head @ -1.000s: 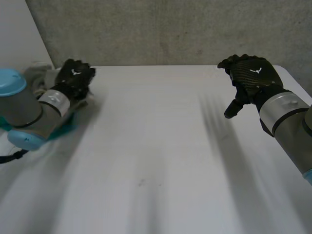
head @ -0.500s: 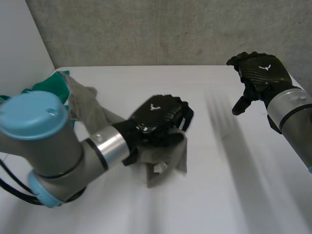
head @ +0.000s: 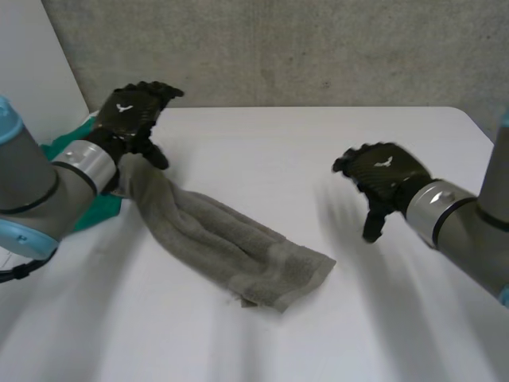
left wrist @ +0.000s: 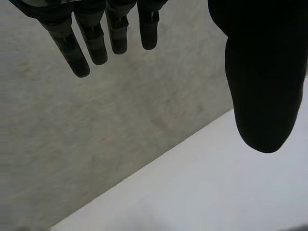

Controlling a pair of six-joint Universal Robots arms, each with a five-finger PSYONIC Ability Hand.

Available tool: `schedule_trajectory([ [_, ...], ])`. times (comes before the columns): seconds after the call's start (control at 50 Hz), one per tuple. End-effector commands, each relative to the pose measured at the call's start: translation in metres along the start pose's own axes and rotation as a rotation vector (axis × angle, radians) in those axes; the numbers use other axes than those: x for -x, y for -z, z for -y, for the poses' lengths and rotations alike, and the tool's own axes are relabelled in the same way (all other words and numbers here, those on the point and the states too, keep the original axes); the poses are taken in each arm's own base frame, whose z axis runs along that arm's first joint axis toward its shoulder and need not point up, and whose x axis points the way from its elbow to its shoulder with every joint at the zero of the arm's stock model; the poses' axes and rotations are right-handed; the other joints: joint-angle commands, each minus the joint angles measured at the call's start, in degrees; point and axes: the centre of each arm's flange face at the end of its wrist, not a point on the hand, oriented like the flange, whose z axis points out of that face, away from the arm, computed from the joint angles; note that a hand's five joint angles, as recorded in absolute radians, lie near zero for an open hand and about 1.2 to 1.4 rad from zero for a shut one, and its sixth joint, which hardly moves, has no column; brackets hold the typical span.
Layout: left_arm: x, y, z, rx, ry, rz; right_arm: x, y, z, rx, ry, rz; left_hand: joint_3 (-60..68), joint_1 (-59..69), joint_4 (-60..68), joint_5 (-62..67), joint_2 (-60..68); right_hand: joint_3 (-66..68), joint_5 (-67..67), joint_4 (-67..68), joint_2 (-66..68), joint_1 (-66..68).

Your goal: Fold the laundry.

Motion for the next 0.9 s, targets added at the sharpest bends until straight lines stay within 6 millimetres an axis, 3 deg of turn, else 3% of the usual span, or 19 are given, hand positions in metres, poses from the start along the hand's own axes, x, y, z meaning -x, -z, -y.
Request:
schedule_trajectory([
  [0.02,0.035,-0.012,-0.023,0.057,-0.197,0.066,0.052,0.009,-0.006,-0.021,0.016,0.216,-0.69,-0.31,-0.29,-0.66,-0.36,-1.78,-3.89,-2.90,-2.22,-0.95],
  [0.1,0.070,-0.016,-0.041,0.119,-0.260,0.125,0.074,0.009,-0.014,-0.054,0.031,0.292,-0.52,-0.15,-0.12,-0.49,-0.20,-1.78,-3.89,-2.90,-2.22,-0.95],
  [0.2,0.096,-0.025,-0.071,0.187,-0.311,0.154,0.096,0.006,-0.025,-0.077,0.065,0.341,-0.35,0.02,0.04,-0.32,-0.03,-1.78,-3.89,-2.90,-2.22,-0.95],
  [0.34,0.108,-0.040,-0.109,0.236,-0.386,0.144,0.118,-0.003,-0.045,-0.052,0.127,0.390,0.66,1.03,1.05,0.68,0.98,-1.78,-3.89,-2.90,-2.22,-0.95],
  [0.46,0.106,-0.045,-0.128,0.253,-0.410,0.121,0.126,-0.015,-0.061,-0.043,0.196,0.400,5.18,5.55,5.58,5.21,5.50,-1.78,-3.89,-2.90,-2.22,-0.95],
  [0.52,0.104,-0.049,-0.131,0.246,-0.416,0.113,0.125,-0.026,-0.065,-0.053,0.205,0.378,21.29,21.66,21.68,21.31,21.61,16.21,14.11,15.09,15.77,17.04],
  [0.54,0.102,-0.050,-0.131,0.244,-0.417,0.111,0.125,-0.027,-0.065,-0.056,0.205,0.370,29.68,30.05,30.07,29.70,30.00,22.79,20.69,21.67,22.35,23.62],
  [0.56,0.101,-0.051,-0.130,0.241,-0.420,0.114,0.123,-0.032,-0.063,-0.063,0.208,0.349,52.91,53.28,53.30,52.93,53.23,43.18,41.07,42.05,42.74,44.00],
  [0.58,0.098,-0.052,-0.130,0.236,-0.423,0.112,0.122,-0.033,-0.062,-0.066,0.210,0.337,66.63,67.00,67.02,66.65,66.95,54.04,51.93,52.92,53.60,54.87],
  [0.62,0.093,-0.054,-0.127,0.227,-0.426,0.104,0.118,-0.037,-0.059,-0.071,0.213,0.307,67.08,67.45,67.48,67.11,67.40,68.16,66.06,67.04,67.72,68.99],
  [0.7,0.076,-0.052,-0.109,0.209,-0.431,0.079,0.101,-0.041,-0.042,-0.091,0.202,0.208,67.08,67.45,67.48,67.11,67.40,68.22,66.11,67.10,67.78,69.05],
  [0.78,0.055,-0.036,-0.082,0.201,-0.431,0.059,0.063,-0.036,-0.015,-0.142,0.148,0.086,67.08,67.45,67.48,67.11,67.40,68.22,66.11,67.10,67.78,69.05],
  [0.8,0.046,-0.027,-0.072,0.201,-0.427,0.049,0.043,-0.034,-0.007,-0.158,0.128,0.035,67.08,67.45,67.48,67.11,67.40,68.22,66.11,67.10,67.78,69.05],
  [0.84,0.037,-0.017,-0.056,0.188,-0.429,0.041,0.029,-0.030,-0.001,-0.166,0.118,0.000,67.08,67.45,67.48,67.11,67.40,68.22,66.11,67.10,67.78,69.05],
  [0.86,0.027,-0.006,-0.036,0.162,-0.435,0.032,0.023,-0.029,0.000,-0.163,0.114,-0.015,67.08,67.45,67.48,67.11,67.40,68.22,66.11,67.10,67.78,69.05],
  [0.9,0.017,0.007,-0.015,0.134,-0.440,0.025,0.011,-0.022,0.002,-0.135,0.100,-0.031,67.08,67.45,67.48,67.11,67.40,68.22,66.11,67.10,67.78,69.05],
])
